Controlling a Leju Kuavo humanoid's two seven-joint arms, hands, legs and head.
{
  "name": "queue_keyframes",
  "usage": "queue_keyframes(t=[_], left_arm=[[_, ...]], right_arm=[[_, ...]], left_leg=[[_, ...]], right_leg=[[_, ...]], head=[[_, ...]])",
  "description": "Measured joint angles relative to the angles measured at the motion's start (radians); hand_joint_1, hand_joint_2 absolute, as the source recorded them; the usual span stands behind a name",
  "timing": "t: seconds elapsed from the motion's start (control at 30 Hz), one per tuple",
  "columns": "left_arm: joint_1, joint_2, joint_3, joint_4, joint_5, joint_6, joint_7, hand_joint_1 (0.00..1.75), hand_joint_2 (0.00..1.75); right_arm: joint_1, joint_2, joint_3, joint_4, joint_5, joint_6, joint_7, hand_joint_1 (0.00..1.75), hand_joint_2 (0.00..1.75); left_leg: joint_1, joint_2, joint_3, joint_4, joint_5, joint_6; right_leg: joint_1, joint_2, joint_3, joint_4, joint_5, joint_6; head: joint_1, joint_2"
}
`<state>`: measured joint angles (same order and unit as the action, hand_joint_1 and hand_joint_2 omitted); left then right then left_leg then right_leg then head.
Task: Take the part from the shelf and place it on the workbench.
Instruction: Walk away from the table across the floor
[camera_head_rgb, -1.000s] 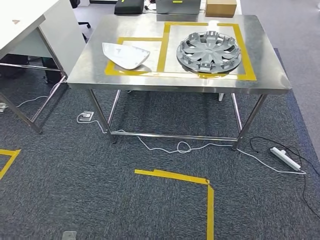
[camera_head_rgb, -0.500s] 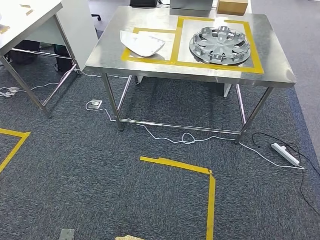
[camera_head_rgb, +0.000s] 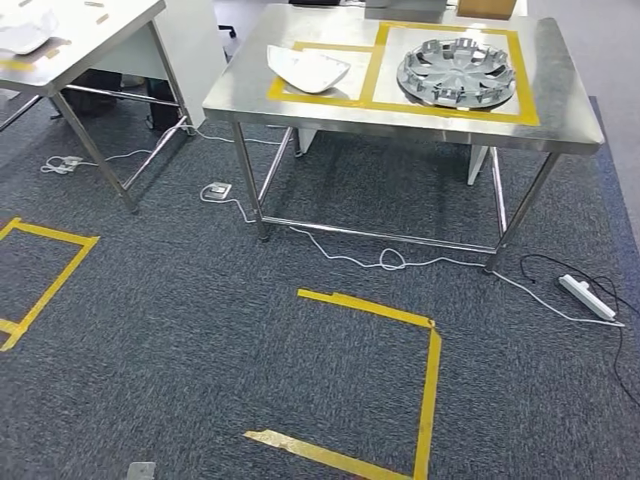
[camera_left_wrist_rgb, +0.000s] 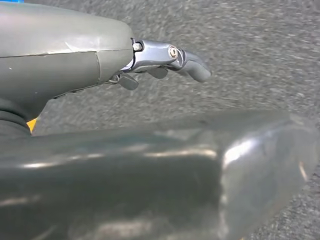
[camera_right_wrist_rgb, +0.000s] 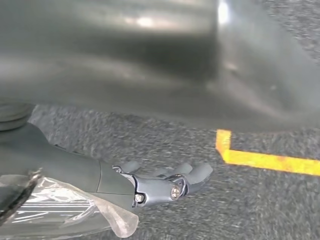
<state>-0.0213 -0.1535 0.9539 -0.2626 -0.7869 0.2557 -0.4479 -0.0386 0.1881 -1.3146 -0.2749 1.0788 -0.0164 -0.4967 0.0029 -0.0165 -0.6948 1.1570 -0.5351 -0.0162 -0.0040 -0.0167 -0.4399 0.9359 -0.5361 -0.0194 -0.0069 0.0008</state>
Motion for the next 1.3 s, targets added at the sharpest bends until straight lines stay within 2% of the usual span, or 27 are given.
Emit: queue_keyframes(t=[0.03,0.07,0.13,0.2,0.27,0.3,0.37,0.4,0.43,0.5,0.53,0.57,0.63,0.67,0.7,0.77,0.8,0.87,0.9,0.97,1.03,1.07,1.1,1.13,1.2,1.27,1.3], left_arm=[[-0.001,0.0,0.0,0.0,0.0,0.0,0.0,0.0,0.0],[-0.001,-0.001,0.0,0.0,0.0,0.0,0.0,0.0,0.0],[-0.001,0.0,0.0,0.0,0.0,0.0,0.0,0.0,0.0],[-0.003,0.0,0.0,0.0,0.0,0.0,0.0,0.0,0.0],[-0.005,0.0,0.0,0.0,0.0,0.0,0.0,0.0,0.0],[-0.006,0.0,0.0,0.0,0.0,0.0,0.0,0.0,0.0],[-0.004,0.0,0.0,0.0,0.0,0.0,-0.001,0.0,0.0],[-0.002,-0.001,0.001,0.001,0.0,0.0,-0.001,0.0,0.0],[-0.002,-0.001,0.001,0.001,0.0,0.0,-0.001,0.0,0.0],[-0.003,-0.001,0.001,0.001,0.0,0.0,-0.001,0.0,0.0],[-0.004,0.0,0.001,0.001,0.0,0.0,-0.001,0.0,0.0],[-0.003,-0.001,0.002,0.001,0.0,0.0,-0.002,0.0,0.0],[-0.002,-0.001,0.002,0.002,-0.004,0.001,-0.006,0.0,0.0],[-0.002,-0.001,0.002,0.002,-0.007,0.002,-0.009,0.0,0.0],[-0.002,-0.002,0.002,0.002,-0.009,0.003,-0.012,0.0,0.0],[-0.006,-0.003,0.002,0.003,-0.012,0.004,-0.015,0.0,0.0],[-0.006,-0.004,0.001,0.003,-0.012,0.004,-0.016,0.0,0.0],[-0.003,-0.001,0.002,0.003,-0.013,0.004,-0.017,0.0,0.0],[0.001,0.0,0.002,0.003,-0.013,0.004,-0.017,0.0,0.0],[0.004,0.001,0.002,0.004,-0.013,0.004,-0.017,0.0,0.0],[0.003,0.0,0.002,0.004,-0.013,0.004,-0.017,0.0,0.0],[0.003,0.0,0.002,0.004,-0.014,0.004,-0.018,0.0,0.0],[0.004,0.0,0.002,0.004,-0.014,0.004,-0.018,0.0,0.0],[0.006,0.0,0.002,0.004,-0.014,0.005,-0.018,0.0,0.0],[0.007,0.001,0.002,0.004,-0.014,0.005,-0.018,0.0,0.0],[0.006,0.002,0.002,0.005,-0.014,0.005,-0.018,0.0,0.0],[0.006,0.002,0.002,0.005,-0.015,0.006,-0.018,0.0,0.0]], right_arm=[[0.001,0.0,0.0,0.0,0.0,0.0,0.0,0.0,0.0],[0.001,0.0,0.0,0.0,0.0,0.0,0.0,0.0,0.0],[-0.001,0.0,0.0,0.001,0.0,0.0,0.0,0.0,0.0],[-0.004,0.0,0.0,0.001,0.0,0.0,0.0,0.0,0.0],[-0.007,0.0,0.0,0.002,0.0,0.0,0.0,0.0,0.0],[-0.008,0.0,0.0,0.002,0.0,0.0,0.0,0.0,0.0],[-0.011,-0.001,0.0,0.003,0.0,0.0,0.0,0.0,0.0],[-0.01,-0.001,0.0,0.003,0.0,0.0,0.0,0.0,0.0],[-0.008,-0.001,0.0,0.004,0.0,0.0,0.0,0.0,0.0],[-0.004,-0.002,0.0,0.004,0.0,0.0,0.0,0.0,0.0],[-0.002,-0.002,0.0,0.004,0.0,0.0,0.0,0.0,0.0],[-0.002,-0.002,0.0,0.004,0.0,0.0,0.0,0.0,0.0],[-0.002,-0.001,0.0,0.004,0.002,0.0,-0.001,0.0,0.0],[-0.001,0.0,0.0,0.004,0.002,0.0,-0.001,0.0,0.0],[-0.001,0.0,0.0,0.004,0.003,0.0,-0.002,0.0,0.0],[-0.001,0.002,0.001,0.004,0.005,-0.001,-0.004,0.0,0.0],[-0.002,0.003,0.001,0.004,0.005,-0.001,-0.004,0.0,0.0],[-0.003,0.008,0.001,0.005,0.005,-0.001,-0.005,0.0,0.0],[-0.003,0.01,0.001,0.005,0.005,-0.002,-0.005,0.0,0.0],[0.001,0.013,0.001,0.006,0.005,-0.002,-0.005,0.0,0.0],[0.008,0.013,0.001,0.007,0.005,-0.002,-0.005,0.0,0.0],[0.01,0.013,0.001,0.008,0.005,-0.002,-0.005,0.0,0.0],[0.01,0.013,0.001,0.008,0.005,-0.002,-0.005,0.0,0.0],[0.009,0.013,0.001,0.008,0.005,-0.001,-0.005,0.0,0.0],[0.007,0.014,0.001,0.008,0.005,0.002,-0.005,0.0,0.0],[0.005,0.015,0.001,0.008,0.005,0.004,-0.005,0.0,0.0],[0.004,0.015,0.001,0.008,0.005,0.005,-0.005,0.0,0.0]], left_leg=[[0.004,0.004,-0.005,0.066,-0.03,-0.006],[0.007,0.006,-0.001,0.115,-0.034,-0.01],[0.012,0.01,0.044,0.123,0.015,-0.014],[0.012,0.029,0.147,0.003,0.04,-0.01],[0.006,0.049,0.238,-0.131,0.011,0.004],[0.002,0.052,0.257,-0.169,-0.004,0.011],[0.0,0.046,0.244,-0.185,0.001,0.028],[0.0,0.042,0.231,-0.187,0.011,0.038],[0.0,0.039,0.216,-0.189,0.024,0.049],[-0.005,0.026,0.182,-0.189,0.051,0.063],[-0.009,0.017,0.164,-0.189,0.064,0.065],[-0.012,0.008,0.145,-0.189,0.077,0.066],[-0.019,-0.012,0.108,-0.187,0.106,0.064],[-0.021,-0.024,0.091,-0.185,0.12,0.063],[-0.023,-0.035,0.078,-0.183,0.132,0.06],[-0.027,-0.058,0.061,-0.176,0.154,0.056],[-0.028,-0.068,0.056,-0.174,0.164,0.052],[-0.028,-0.089,0.045,-0.172,0.181,0.044],[-0.027,-0.083,0.04,-0.166,0.175,0.038],[-0.023,-0.044,0.016,-0.102,0.112,0.025],[-0.011,-0.005,-0.021,0.031,0.023,0.007],[-0.004,0.003,-0.032,0.089,-0.001,-0.001],[0.003,0.008,-0.028,0.115,-0.004,-0.007],[0.009,0.013,-0.007,0.102,0.01,-0.012],[0.016,0.041,0.079,-0.02,0.054,-0.018],[0.009,0.08,0.144,-0.124,0.07,-0.009],[0.004,0.091,0.153,-0.143,0.063,0.0]], right_leg=[[0.001,-0.012,-0.017,0.003,0.011,0.001],[0.001,-0.023,-0.034,0.009,0.022,0.003],[0.001,-0.043,-0.07,0.025,0.04,0.007],[0.002,-0.056,-0.099,0.043,0.055,0.015],[0.004,-0.067,-0.117,0.053,0.069,0.027],[0.004,-0.073,-0.123,0.055,0.078,0.033],[0.002,-0.076,-0.133,0.058,0.087,0.046],[0.001,-0.062,-0.141,0.07,0.069,0.052],[0.0,-0.041,-0.154,0.096,0.032,0.056],[0.0,0.0,-0.184,0.201,-0.074,0.057],[0.001,0.009,-0.198,0.264,-0.108,0.055],[0.002,0.013,-0.204,0.317,-0.114,0.052],[0.005,0.018,-0.181,0.346,-0.051,0.042],[0.008,0.028,-0.144,0.309,-0.013,0.034],[0.01,0.051,-0.093,0.243,0.004,0.025],[0.013,0.093,0.019,0.077,-0.022,0.013],[0.013,0.101,0.051,0.023,-0.043,0.011],[0.012,0.081,0.064,-0.013,-0.056,0.007],[0.01,0.067,0.06,-0.012,-0.049,0.001],[0.005,0.033,0.051,-0.013,-0.036,-0.008],[0.004,-0.002,0.041,-0.012,-0.029,-0.009],[0.004,-0.02,0.037,-0.011,-0.026,-0.007],[0.003,-0.036,0.033,-0.009,-0.025,-0.004],[0.001,-0.051,0.031,-0.006,-0.025,-0.001],[-0.003,-0.078,0.029,0.0,-0.029,0.009],[-0.002,-0.101,0.031,0.005,-0.036,0.023],[0.0,-0.111,0.032,0.007,-0.038,0.029]], head=[[-0.001,0.0],[-0.001,0.0],[-0.001,0.0],[-0.001,0.0],[-0.002,0.0],[-0.002,0.0],[-0.002,0.0],[0.0,0.0],[0.001,0.0],[0.005,0.0],[0.006,0.0],[0.006,0.0],[0.006,0.0],[0.006,0.0],[0.006,0.0],[0.006,0.0],[0.006,0.0],[0.008,0.0],[0.008,0.0],[0.003,0.0],[-0.003,0.0],[-0.003,0.0],[-0.003,0.0],[-0.003,0.0],[-0.003,0.0],[-0.004,0.0],[-0.005,0.0]])
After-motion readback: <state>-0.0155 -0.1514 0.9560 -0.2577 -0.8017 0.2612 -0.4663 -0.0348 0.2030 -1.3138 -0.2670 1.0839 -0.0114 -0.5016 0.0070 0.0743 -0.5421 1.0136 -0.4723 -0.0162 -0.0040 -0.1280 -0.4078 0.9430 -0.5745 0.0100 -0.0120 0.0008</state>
